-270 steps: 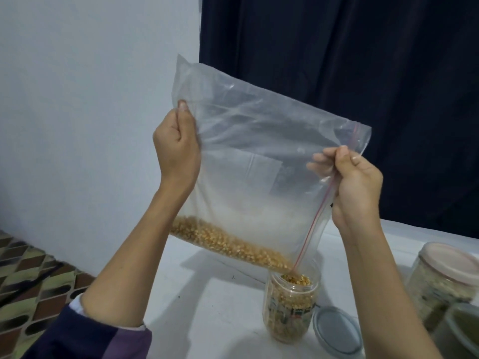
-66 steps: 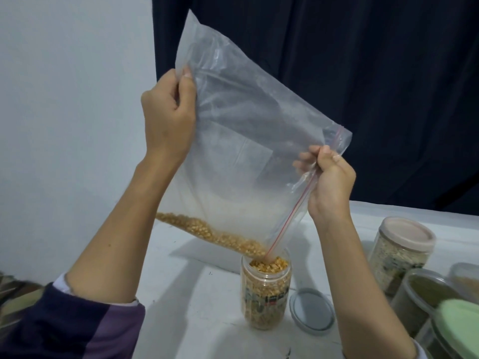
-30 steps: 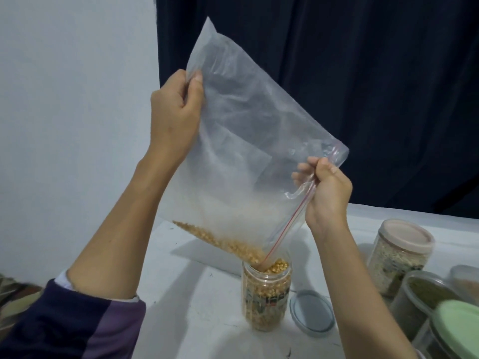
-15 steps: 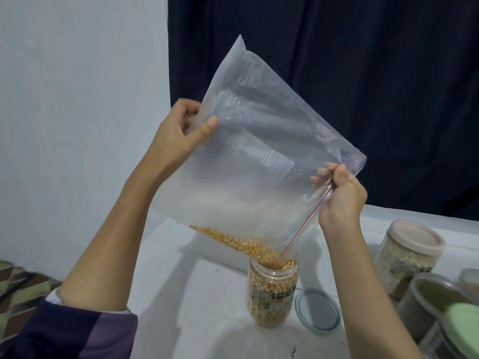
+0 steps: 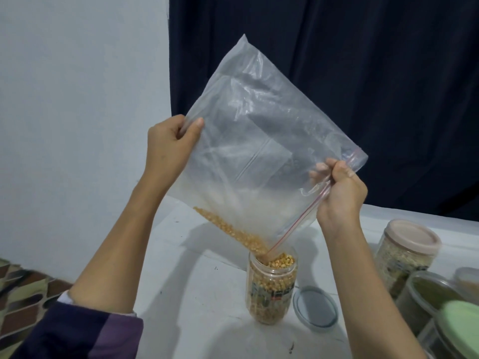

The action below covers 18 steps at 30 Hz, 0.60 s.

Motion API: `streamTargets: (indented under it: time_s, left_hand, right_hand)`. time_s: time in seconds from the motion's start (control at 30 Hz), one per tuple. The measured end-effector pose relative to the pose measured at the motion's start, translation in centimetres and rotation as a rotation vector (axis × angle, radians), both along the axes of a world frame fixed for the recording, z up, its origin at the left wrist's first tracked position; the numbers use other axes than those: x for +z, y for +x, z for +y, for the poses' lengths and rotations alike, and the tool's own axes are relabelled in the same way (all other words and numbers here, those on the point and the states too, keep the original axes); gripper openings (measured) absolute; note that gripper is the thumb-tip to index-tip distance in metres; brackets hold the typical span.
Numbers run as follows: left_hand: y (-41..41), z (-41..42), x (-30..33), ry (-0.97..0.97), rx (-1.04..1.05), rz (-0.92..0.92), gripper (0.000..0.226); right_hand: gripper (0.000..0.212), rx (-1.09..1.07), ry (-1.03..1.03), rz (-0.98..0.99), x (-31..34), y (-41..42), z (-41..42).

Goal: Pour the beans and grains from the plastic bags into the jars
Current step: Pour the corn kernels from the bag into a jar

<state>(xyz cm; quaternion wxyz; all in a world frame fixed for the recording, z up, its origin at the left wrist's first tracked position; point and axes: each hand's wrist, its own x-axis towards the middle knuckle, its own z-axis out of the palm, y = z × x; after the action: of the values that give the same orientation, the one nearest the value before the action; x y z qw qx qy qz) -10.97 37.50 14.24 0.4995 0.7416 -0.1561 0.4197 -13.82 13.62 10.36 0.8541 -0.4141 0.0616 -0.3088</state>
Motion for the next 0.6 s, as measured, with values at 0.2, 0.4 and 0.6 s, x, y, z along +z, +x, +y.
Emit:
streamTargets:
  time_s: [0.2,0.4,0.6]
  left_hand:
    - [-0.01,-0.50,-0.04,0.018,-0.008,-0.045,0.052]
    - [0.00,-0.07,-0.27,0.042,-0.002,-0.071,0.052]
    - [0.24,0.18,-0.72,0.034,-0.002,-0.059,0.052]
  right_hand:
    - [0.026,-0.013,0.030,0.009,0.02,-0.02,-0.30]
    - [0.026,-0.007,-0.009,0.014,0.15,-0.05,-0.44]
    - [0.026,-0.021,-0.030,0.053,0.27,-0.09,-0.15]
